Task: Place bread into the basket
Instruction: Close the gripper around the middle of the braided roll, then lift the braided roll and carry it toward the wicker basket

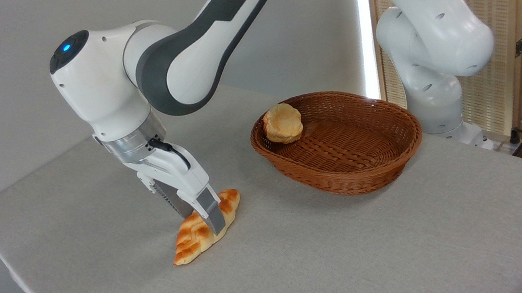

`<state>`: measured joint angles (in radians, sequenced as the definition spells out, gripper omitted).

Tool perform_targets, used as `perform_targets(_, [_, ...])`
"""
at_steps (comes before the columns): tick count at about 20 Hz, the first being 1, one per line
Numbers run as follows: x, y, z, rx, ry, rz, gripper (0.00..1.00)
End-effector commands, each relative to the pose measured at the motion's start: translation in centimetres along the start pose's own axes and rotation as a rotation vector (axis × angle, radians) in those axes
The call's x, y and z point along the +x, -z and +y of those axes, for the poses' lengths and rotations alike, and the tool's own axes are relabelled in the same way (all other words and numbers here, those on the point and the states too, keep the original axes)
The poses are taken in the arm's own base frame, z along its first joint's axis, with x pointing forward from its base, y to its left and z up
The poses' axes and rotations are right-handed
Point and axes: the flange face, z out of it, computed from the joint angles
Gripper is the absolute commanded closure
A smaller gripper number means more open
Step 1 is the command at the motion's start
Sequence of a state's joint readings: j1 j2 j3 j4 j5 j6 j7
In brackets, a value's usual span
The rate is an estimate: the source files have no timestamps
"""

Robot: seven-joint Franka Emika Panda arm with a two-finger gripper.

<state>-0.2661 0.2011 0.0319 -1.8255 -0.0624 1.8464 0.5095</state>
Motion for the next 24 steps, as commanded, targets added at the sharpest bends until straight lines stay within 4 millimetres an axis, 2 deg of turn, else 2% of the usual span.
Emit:
perform_targets(1, [0.0,-0.2,-0.1,0.018,-0.024,-0.002,0.49])
perform_targets(14, [0.0,0.0,-0.1,0.020,-0.025,0.002,0.46])
perform_targets(18, [-0.3,2.2,0.2,0.038,-0.027,0.036,0.45])
perform_targets(24, [-1.2,4.1,0.6,0.046,-0.028,0.055,0.44])
